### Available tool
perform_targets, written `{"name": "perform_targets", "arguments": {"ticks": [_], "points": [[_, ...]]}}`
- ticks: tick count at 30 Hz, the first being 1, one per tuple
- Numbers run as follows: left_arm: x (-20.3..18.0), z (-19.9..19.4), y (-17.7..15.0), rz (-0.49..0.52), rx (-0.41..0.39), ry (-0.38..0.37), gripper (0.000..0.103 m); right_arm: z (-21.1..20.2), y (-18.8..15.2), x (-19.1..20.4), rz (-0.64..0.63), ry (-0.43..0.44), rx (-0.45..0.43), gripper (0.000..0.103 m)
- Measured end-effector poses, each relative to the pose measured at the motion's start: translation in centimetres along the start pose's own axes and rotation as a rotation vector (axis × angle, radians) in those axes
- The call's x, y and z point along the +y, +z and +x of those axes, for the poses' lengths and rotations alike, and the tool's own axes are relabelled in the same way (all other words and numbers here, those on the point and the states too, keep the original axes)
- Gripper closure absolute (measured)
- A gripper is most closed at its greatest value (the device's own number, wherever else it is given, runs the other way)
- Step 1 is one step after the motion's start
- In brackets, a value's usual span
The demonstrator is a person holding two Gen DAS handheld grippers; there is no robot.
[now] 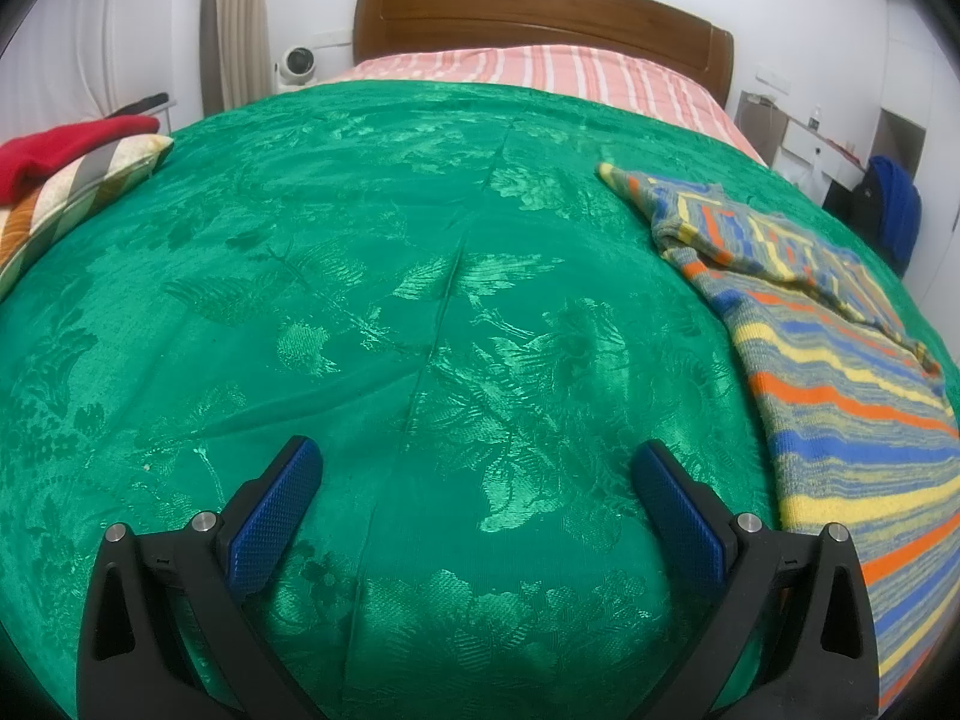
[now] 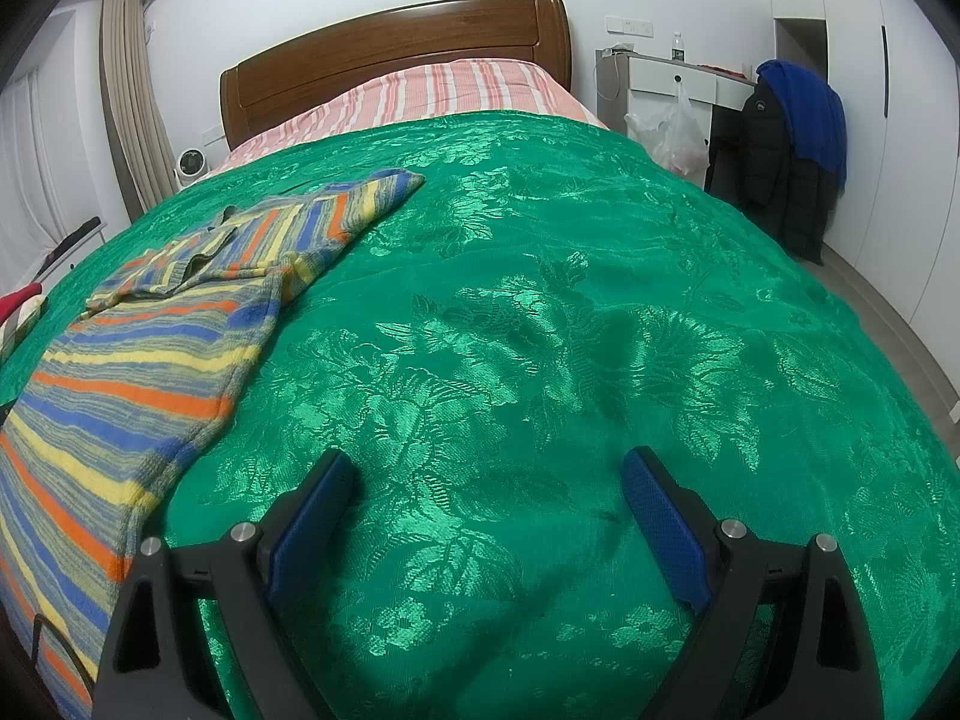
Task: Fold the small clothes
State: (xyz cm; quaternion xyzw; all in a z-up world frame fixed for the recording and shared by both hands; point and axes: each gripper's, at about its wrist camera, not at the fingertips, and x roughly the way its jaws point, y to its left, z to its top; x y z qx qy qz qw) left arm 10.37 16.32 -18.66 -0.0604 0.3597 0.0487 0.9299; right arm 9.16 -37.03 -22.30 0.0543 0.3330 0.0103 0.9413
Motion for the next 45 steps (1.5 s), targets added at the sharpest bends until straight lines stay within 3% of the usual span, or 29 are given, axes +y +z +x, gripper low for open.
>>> {"name": "perform_targets", "arguments": {"ticks": [11, 14, 16, 19, 22, 24, 25, 26, 28, 30, 31, 32, 33, 34, 37, 39, 42, 45], "points": [[0.4, 0.0, 0.5, -0.012, 0.022, -0.023, 0.000, 0.0, 0.3, 0.2, -0.007, -0.007, 0.011, 0.012], [0.8, -1.2, 1.8, -0.010, 0.108, -0.090, 0.002, -0.2, 1.3, 0.5, -0.034, -0.024, 0.074, 0.012], [1.1, -3.7, 2.2, -0.042, 0.150, -0.216, 0.002, -1.5, 2.3, 1.0, -0.051, -0.022, 0.136, 0.013], [-0.4, -6.8, 1.1, 0.003, 0.243, -0.334, 0.002, -6.7, 3.1, 3.1, -0.089, 0.133, 0.194, 0.013], [-3.8, -8.1, -1.7, 0.151, 0.353, -0.340, 0.004, -9.4, 1.1, 5.8, -0.142, 0.319, 0.400, 0.015], [-5.8, -7.9, -3.7, 0.216, 0.427, -0.323, 0.019, -10.6, -1.1, 7.3, -0.197, 0.346, 0.489, 0.016], [-6.3, -7.6, -4.4, 0.225, 0.461, -0.323, 0.033, -10.8, -2.2, 7.6, -0.209, 0.330, 0.512, 0.018], [-6.9, -7.3, -5.2, 0.237, 0.493, -0.314, 0.035, -10.5, -3.1, 7.6, -0.194, 0.322, 0.536, 0.020], [-7.7, -7.7, -5.9, 0.278, 0.478, -0.278, 0.036, -9.4, -4.2, 7.3, -0.124, 0.342, 0.565, 0.039], [-7.9, -7.8, -5.8, 0.290, 0.484, -0.259, 0.049, -8.1, -5.0, 7.1, -0.063, 0.362, 0.589, 0.050], [-7.8, -7.8, -5.7, 0.281, 0.492, -0.259, 0.069, -7.4, -5.3, 7.3, -0.057, 0.369, 0.599, 0.066], [-7.5, -7.6, -5.5, 0.268, 0.510, -0.267, 0.098, -7.1, -5.5, 7.6, -0.060, 0.379, 0.614, 0.079], [-7.1, -7.6, -5.3, 0.239, 0.536, -0.299, 0.098, -6.8, -5.6, 7.9, -0.062, 0.395, 0.637, 0.099], [-6.4, -7.8, -5.0, 0.203, 0.540, -0.321, 0.099, -6.8, -5.5, 7.9, -0.063, 0.398, 0.648, 0.099], [-4.9, -8.6, -3.5, 0.101, 0.529, -0.401, 0.099, -8.1, -3.6, 7.2, -0.029, 0.423, 0.603, 0.099], [-4.1, -9.2, -1.2, 0.020, 0.492, -0.472, 0.099, -9.1, -1.3, 5.8, 0.059, 0.465, 0.541, 0.099], [-3.8, -8.8, 3.8, -0.064, 0.398, -0.561, 0.099, -9.0, 2.9, 4.4, 0.135, 0.513, 0.424, 0.099], [-5.3, -6.6, 8.9, -0.072, 0.304, -0.578, 0.099, -6.0, 7.5, 3.5, 0.171, 0.519, 0.334, 0.099]]}}
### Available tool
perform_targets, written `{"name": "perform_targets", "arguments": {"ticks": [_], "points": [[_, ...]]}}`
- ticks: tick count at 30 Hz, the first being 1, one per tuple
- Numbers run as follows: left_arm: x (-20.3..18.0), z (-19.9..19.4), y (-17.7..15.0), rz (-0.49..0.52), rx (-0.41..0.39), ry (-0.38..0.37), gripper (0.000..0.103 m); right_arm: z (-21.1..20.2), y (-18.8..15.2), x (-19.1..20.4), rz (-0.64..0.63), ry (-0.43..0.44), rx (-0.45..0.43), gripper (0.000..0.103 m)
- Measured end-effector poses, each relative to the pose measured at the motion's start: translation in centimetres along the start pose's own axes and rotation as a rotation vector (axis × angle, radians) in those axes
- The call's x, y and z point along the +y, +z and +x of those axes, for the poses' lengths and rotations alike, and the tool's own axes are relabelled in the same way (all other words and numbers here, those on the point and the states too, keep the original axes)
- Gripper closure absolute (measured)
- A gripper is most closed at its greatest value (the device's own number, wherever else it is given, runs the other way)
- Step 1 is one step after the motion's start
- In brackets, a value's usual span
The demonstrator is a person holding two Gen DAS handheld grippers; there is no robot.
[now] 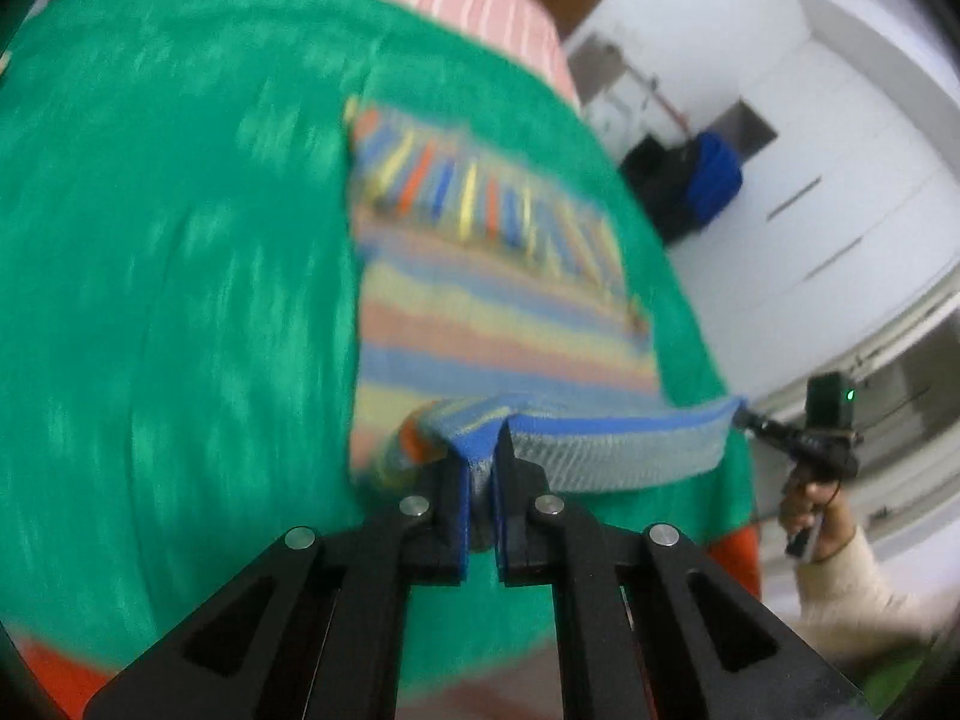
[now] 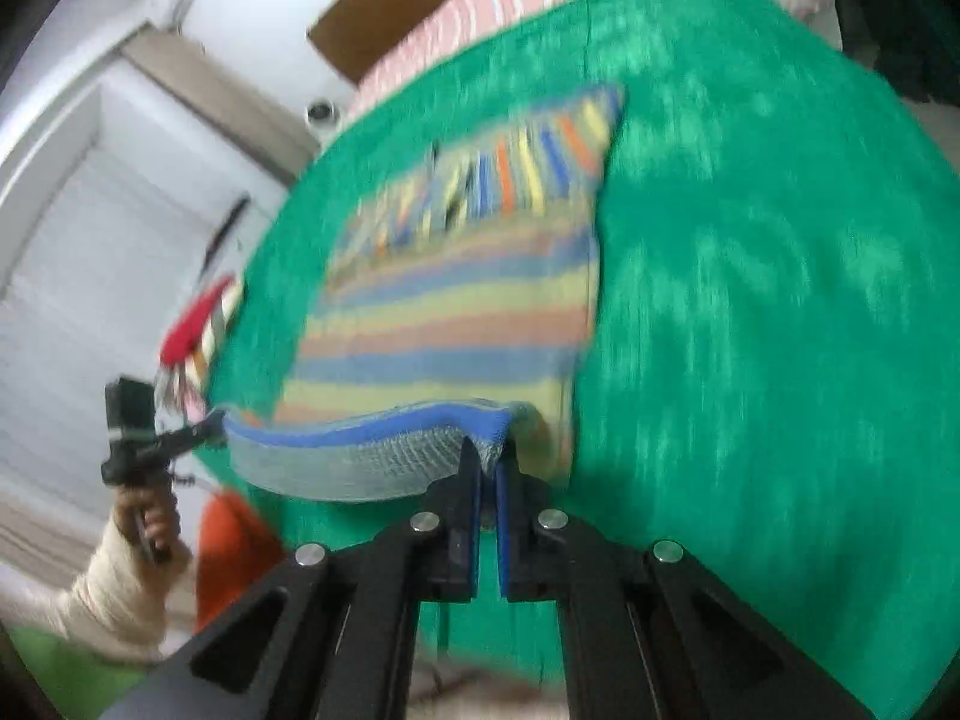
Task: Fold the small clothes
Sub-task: 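Grasp the sweater hem with the left gripper while the right gripper grasps it too, fold toward collar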
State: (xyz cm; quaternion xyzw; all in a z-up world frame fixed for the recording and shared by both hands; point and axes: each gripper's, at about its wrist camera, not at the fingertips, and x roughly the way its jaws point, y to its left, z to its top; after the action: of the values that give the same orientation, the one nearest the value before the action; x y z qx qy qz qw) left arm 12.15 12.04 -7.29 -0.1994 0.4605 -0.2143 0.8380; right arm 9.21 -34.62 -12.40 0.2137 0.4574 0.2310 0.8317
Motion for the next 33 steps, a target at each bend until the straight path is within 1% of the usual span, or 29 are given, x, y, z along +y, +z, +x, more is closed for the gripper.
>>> {"name": "perform_targets", "arguments": {"ticks": [1, 2, 3, 6, 8, 10, 11, 12, 13, 14, 15, 16, 17, 18, 19, 20, 21, 22, 23, 24, 25, 26, 27, 28, 29, 30, 31, 32, 33], "points": [[0.1, 0.7, 1.6, 0.019, -0.020, 0.015, 0.099, 0.7, 2.1, -0.2, -0.011, -0.012, -0.033, 0.099], [0.1, 1.8, 4.0, 0.033, -0.041, 0.033, 0.099, 1.3, 3.6, -0.2, -0.017, -0.015, -0.056, 0.099], [0.5, 3.2, 6.5, 0.035, -0.054, 0.039, 0.099, 2.5, 5.9, -0.4, -0.017, -0.014, -0.081, 0.099], [2.1, 7.3, 12.6, 0.006, -0.076, 0.077, 0.099, 6.0, 12.6, -1.4, -0.030, -0.039, -0.132, 0.099], [3.0, 9.8, 15.8, -0.007, -0.082, 0.112, 0.099, 8.3, 16.5, -2.7, -0.001, -0.037, -0.136, 0.099], [3.8, 12.6, 18.6, -0.010, -0.077, 0.147, 0.099, 10.6, 19.8, -3.6, -0.001, -0.076, -0.139, 0.099], [4.3, 13.4, 18.9, -0.015, -0.076, 0.163, 0.098, 11.9, 21.3, -4.0, -0.010, -0.099, -0.139, 0.099], [4.8, 14.9, 19.8, -0.032, -0.077, 0.183, 0.096, 13.3, 22.5, -4.6, -0.009, -0.127, -0.140, 0.099], [5.3, 16.5, 20.4, -0.055, -0.074, 0.210, 0.089, 14.6, 23.4, -5.4, 0.013, -0.138, -0.150, 0.098], [5.9, 17.7, 20.8, -0.079, -0.067, 0.233, 0.073, 15.5, 23.8, -6.0, 0.030, -0.132, -0.156, 0.097], [6.4, 18.2, 21.3, -0.112, -0.059, 0.253, 0.065, 16.3, 24.0, -6.9, 0.047, -0.136, -0.157, 0.096], [7.1, 18.0, 21.4, -0.152, -0.070, 0.257, 0.054, 17.0, 24.2, -7.6, 0.066, -0.161, -0.157, 0.087], [7.7, 17.3, 21.2, -0.181, -0.098, 0.240, 0.050, 16.9, 24.1, -8.4, 0.090, -0.179, -0.163, 0.081], [8.1, 16.0, 20.8, -0.208, -0.135, 0.206, 0.047, 16.2, 24.1, -8.8, 0.104, -0.176, -0.183, 0.076], [8.2, 14.8, 20.3, -0.211, -0.153, 0.190, 0.042, 15.3, 24.2, -8.9, 0.100, -0.183, -0.205, 0.074], [8.0, 13.5, 19.6, -0.190, -0.166, 0.192, 0.040, 13.8, 24.0, -8.5, 0.071, -0.208, -0.226, 0.073], [7.3, 12.3, 18.8, -0.147, -0.173, 0.201, 0.040, 12.7, 24.0, -7.6, 0.017, -0.246, -0.222, 0.071], [6.7, 11.6, 17.9, -0.102, -0.175, 0.201, 0.038, 12.0, 23.9, -6.1, -0.055, -0.276, -0.190, 0.071], [5.7, 11.1, 16.8, -0.043, -0.164, 0.188, 0.031, 11.9, 23.8, -4.3, -0.140, -0.277, -0.132, 0.071], [5.0, 11.0, 15.6, 0.000, -0.150, 0.177, 0.027, 12.3, 23.6, -2.7, -0.201, -0.255, -0.068, 0.071], [4.3, 11.4, 14.2, 0.032, -0.129, 0.178, 0.024, 13.6, 23.2, -0.6, -0.247, -0.195, 0.047, 0.071], [3.9, 12.1, 13.2, 0.049, -0.103, 0.187, 0.024, 14.9, 23.0, 0.4, -0.243, -0.164, 0.111, 0.071], [3.6, 13.1, 12.1, 0.072, -0.059, 0.207, 0.024, 17.0, 22.6, 1.8, -0.251, -0.126, 0.206, 0.071], [3.4, 14.0, 10.9, 0.098, -0.016, 0.236, 0.029, 19.2, 22.3, 3.1, -0.257, -0.107, 0.279, 0.071], [3.3, 15.0, 9.9, 0.123, 0.029, 0.288, 0.043, 21.6, 22.4, 3.9, -0.257, -0.103, 0.342, 0.071], [3.5, 15.7, 9.0, 0.139, 0.067, 0.330, 0.049, 24.3, 22.8, 4.5, -0.248, -0.115, 0.387, 0.071], [3.6, 15.5, 8.2, 0.156, 0.065, 0.346, 0.049, 26.6, 23.7, 4.8, -0.226, -0.125, 0.396, 0.071], [3.5, 14.9, 7.7, 0.163, 0.052, 0.350, 0.049, 28.4, 25.1, 5.0, -0.194, -0.125, 0.367, 0.071], [3.6, 14.1, 7.3, 0.158, 0.050, 0.358, 0.049, 29.3, 27.1, 5.1, -0.161, -0.125, 0.265, 0.072]]}}
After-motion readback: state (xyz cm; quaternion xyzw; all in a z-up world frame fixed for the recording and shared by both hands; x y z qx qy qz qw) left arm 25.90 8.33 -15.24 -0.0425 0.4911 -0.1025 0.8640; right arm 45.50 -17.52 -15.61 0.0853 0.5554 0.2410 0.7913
